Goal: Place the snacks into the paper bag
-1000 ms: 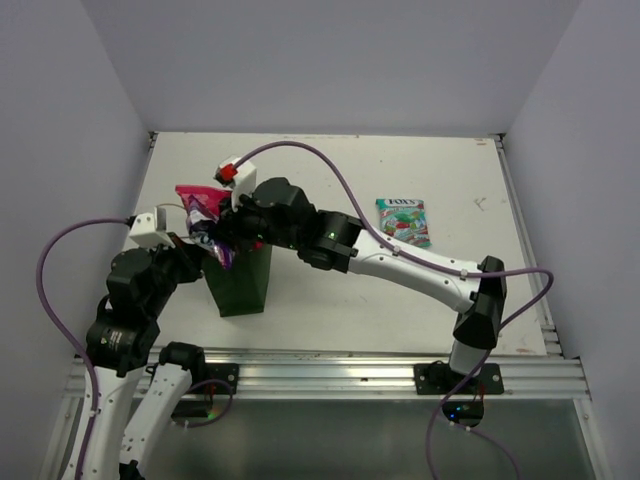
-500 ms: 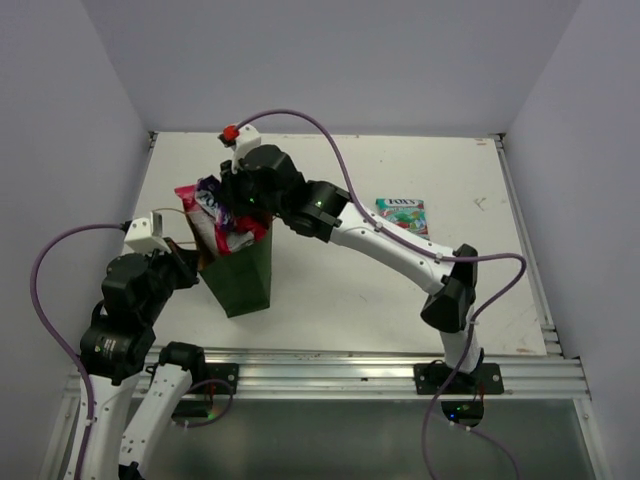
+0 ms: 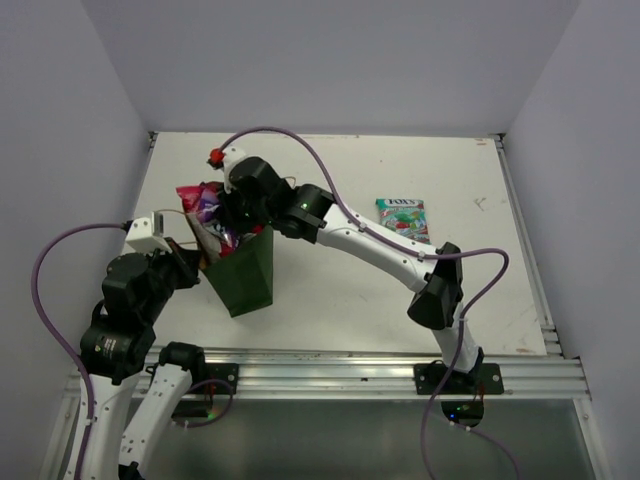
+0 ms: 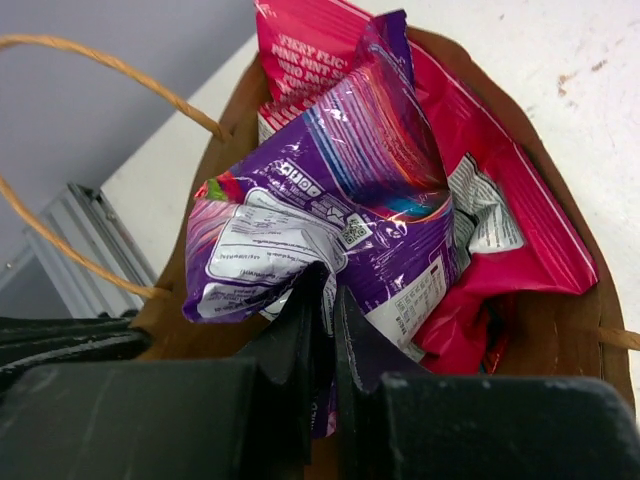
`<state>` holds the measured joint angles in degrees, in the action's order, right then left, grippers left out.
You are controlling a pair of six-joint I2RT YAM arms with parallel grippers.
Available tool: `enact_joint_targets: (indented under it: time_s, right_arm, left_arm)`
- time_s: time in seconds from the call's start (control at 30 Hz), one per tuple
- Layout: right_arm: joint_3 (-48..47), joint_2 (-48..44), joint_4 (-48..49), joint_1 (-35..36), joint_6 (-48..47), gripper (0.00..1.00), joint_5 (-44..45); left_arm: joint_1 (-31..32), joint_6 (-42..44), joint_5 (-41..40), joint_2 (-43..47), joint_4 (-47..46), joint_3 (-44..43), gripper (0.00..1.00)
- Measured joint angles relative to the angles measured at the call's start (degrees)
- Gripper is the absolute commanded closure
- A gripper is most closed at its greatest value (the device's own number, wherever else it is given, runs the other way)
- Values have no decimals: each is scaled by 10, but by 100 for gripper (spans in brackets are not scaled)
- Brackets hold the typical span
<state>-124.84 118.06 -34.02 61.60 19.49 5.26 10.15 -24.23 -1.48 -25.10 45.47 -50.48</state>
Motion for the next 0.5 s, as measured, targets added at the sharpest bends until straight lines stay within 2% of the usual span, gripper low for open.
enact_joint_targets:
  time_s: [0.13,0.17,0.2,0.23,0.3,0.33,0.5]
  right_arm:
    - [-9,9,-34,0,-16,100,-3]
    - [-8,10,-40,0,-19,95,-3]
    - [-1,9,-39,0,-23,80,-4]
    - [8,6,-36,0,-24,56,-4]
    - [36,-9,-28,0,-33,40,-5]
    - [46,-16,-27,0,-40,29,-5]
    - [63,-73,-16,-3,-65,23,-2]
  left_arm:
    - [0,0,4,0,0,0,100]
    - [0,0,5,0,-1,0,100]
    - [0,0,6,0,-1,0,100]
    - [0,0,6,0,-1,0,100]
    - [0,0,6,0,-1,0,100]
    - [0,0,7,0,-1,0,100]
    - [0,0,8,-5,-5,0,100]
